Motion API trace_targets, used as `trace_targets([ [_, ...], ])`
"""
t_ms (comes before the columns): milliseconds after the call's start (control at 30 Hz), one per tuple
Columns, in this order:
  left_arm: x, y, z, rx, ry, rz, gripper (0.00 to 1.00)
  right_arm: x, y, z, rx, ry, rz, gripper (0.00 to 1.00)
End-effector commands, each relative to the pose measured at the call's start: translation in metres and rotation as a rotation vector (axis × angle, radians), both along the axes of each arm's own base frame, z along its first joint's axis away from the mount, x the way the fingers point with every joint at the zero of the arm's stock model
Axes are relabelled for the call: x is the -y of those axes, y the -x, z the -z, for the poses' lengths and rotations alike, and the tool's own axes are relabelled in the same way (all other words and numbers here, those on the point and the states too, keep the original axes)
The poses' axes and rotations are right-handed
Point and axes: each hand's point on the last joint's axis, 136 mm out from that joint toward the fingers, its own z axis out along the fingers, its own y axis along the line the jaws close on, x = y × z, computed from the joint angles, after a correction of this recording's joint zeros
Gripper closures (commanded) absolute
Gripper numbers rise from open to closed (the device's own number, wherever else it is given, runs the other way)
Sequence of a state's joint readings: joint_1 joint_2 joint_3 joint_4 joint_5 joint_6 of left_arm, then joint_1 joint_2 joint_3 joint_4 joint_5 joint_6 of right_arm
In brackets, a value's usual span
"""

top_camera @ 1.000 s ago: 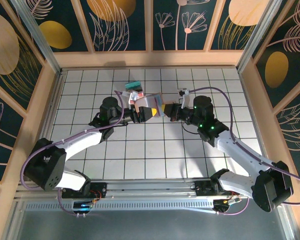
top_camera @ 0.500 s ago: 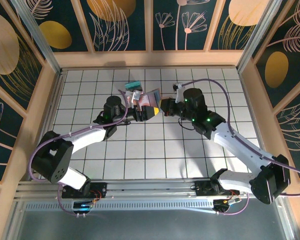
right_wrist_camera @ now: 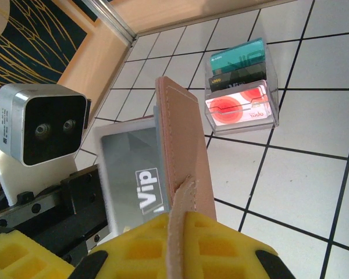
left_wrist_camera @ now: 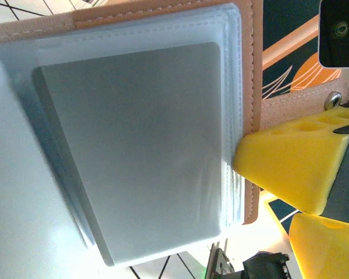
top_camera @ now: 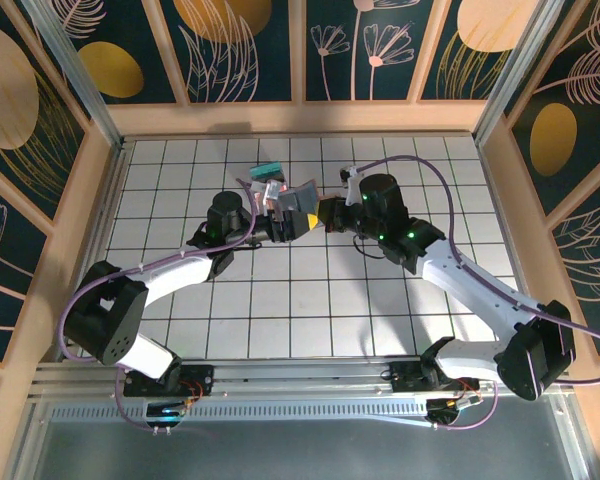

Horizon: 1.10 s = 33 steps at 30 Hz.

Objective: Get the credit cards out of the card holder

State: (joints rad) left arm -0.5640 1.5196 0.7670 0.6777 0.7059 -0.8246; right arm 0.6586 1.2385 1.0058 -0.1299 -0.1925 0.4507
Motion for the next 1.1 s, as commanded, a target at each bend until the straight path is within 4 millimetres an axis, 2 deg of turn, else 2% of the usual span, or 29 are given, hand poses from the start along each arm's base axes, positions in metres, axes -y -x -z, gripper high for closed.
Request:
trace_targets([
  [0,0.004,-0.002,-0.021,0.055,0.042,0.008,0.02,-0.002,0.007,-0.024,0.053,-0.074,-0.035,1.0],
  [167,0.003,-0.005,-0.015,0.046,0.025,-0.01,0.03,-0.003,0.009,-0.027,0.051,-0.097,-0.05,1.0],
  [267,0.004,-0.007,-0.01,0.034,0.015,-0.016,0.15,-0.005,0.008,-0.029,0.043,-0.105,-0.057,1.0],
  [333,0.005,-0.008,-0.008,0.025,0.014,-0.013,0.19,-0.007,0.008,-0.028,0.034,-0.107,-0.062,1.0],
  [433,0.005,-0.006,-0.009,0.024,0.018,-0.004,0.16,-0.007,0.008,-0.027,0.028,-0.107,-0.06,1.0],
  [567,0.005,-0.003,-0.012,0.038,0.024,0.008,0.04,-0.006,0.005,-0.023,0.014,-0.1,-0.042,1.0],
  [633,0.005,-0.003,-0.013,0.042,0.023,0.008,0.02,-0.007,0.004,-0.021,0.01,-0.098,-0.043,1.0],
  [933,0.006,-0.005,-0.011,0.03,0.028,0.007,0.02,-0.015,0.009,-0.027,0.014,-0.138,-0.091,1.0],
  [1067,0.006,-0.005,-0.011,0.026,0.028,0.005,0.07,-0.011,0.01,-0.03,0.023,-0.139,-0.079,1.0],
])
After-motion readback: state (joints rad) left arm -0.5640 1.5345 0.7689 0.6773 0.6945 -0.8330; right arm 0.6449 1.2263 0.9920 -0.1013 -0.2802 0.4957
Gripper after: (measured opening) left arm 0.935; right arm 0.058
